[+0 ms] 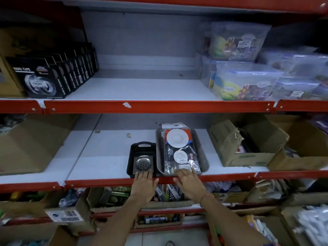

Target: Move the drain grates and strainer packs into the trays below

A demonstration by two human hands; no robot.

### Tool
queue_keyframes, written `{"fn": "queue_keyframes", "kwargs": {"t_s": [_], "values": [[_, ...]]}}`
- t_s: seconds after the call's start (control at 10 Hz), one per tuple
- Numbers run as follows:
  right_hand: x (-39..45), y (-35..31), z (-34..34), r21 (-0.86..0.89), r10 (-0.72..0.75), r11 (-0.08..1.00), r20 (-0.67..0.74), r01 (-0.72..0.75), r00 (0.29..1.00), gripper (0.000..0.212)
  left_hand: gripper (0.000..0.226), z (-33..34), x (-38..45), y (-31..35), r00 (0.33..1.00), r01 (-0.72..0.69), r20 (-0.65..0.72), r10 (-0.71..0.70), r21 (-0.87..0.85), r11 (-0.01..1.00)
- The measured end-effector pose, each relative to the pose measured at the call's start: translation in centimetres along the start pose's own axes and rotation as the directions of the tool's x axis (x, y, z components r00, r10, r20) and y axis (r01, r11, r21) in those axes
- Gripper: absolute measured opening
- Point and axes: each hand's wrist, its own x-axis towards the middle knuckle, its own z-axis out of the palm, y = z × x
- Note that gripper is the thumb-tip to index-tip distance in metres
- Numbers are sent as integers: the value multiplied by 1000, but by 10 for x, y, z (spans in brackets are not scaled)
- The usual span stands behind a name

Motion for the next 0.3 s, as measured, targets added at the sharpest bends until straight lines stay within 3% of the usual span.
{"fn": "queue_keyframes", "kwargs": {"t_s": [0.1,0.2,0.3], "values": [[-10,-12,-23,-46,-56,997,-25,55,998,78,64,-19,-17,6,998,-30,-51,30,-6,1000],[-12,-22,-57,1,-72,997,-110,73,991,49,79,-47,-28,5,972,-72,-224,70,1,997],[-6,-30,-103,-38,-104,994,-261,98,960,56,80,-98,-29,5,910,-72,-410,69,8,997]]}}
